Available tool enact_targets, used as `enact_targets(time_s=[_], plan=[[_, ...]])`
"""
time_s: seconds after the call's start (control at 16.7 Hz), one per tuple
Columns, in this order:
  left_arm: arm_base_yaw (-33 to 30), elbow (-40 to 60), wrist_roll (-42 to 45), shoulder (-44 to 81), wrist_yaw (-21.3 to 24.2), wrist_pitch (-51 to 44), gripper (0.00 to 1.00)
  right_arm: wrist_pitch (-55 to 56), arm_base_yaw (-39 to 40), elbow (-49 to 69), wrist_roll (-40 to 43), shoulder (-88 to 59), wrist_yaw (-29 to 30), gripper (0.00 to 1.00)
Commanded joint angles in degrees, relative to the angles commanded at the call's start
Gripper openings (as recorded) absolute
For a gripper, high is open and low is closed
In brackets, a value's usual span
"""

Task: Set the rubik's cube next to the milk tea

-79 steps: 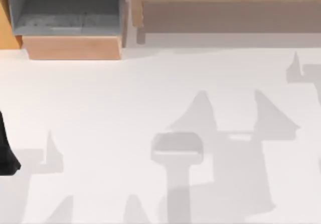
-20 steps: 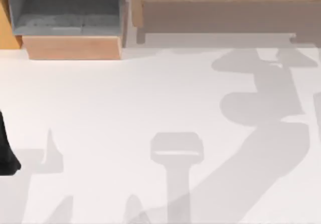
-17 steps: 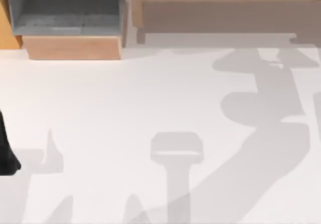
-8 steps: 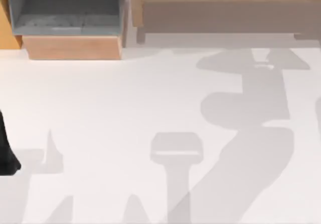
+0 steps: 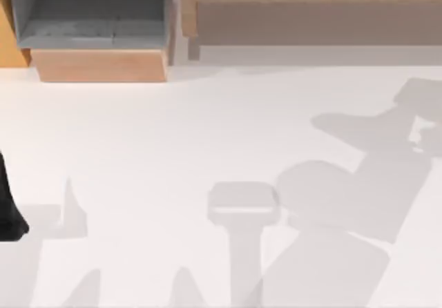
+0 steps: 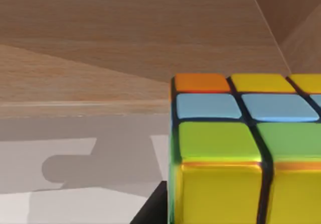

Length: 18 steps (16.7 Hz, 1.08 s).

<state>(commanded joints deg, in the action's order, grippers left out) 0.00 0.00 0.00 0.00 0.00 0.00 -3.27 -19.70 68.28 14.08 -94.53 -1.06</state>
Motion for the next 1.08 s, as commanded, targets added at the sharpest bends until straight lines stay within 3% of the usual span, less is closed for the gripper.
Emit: enact_targets(time_s=[0.3, 0.6, 0.84, 1.08], plan=[[0.0, 0.0, 0.0, 0.0, 0.0, 0.0, 1.0, -27.4, -4.7, -7.5, 7.9, 10.5, 1.5, 0.0], [0.0, 0.0, 0.0, 0.0, 0.0, 0.0, 1.0, -47.4, -7.2, -17.9, 14.4, 17.6, 0.2, 0.0], [0.0, 0.0, 0.0, 0.0, 0.0, 0.0, 1.0, -55.7, -10.6, -23.7, 17.0, 20.5, 0.0, 0.0], [0.0, 0.0, 0.0, 0.0, 0.0, 0.0, 1.0, -57.2, -12.0, -24.7, 17.4, 21.0, 0.3, 0.0]])
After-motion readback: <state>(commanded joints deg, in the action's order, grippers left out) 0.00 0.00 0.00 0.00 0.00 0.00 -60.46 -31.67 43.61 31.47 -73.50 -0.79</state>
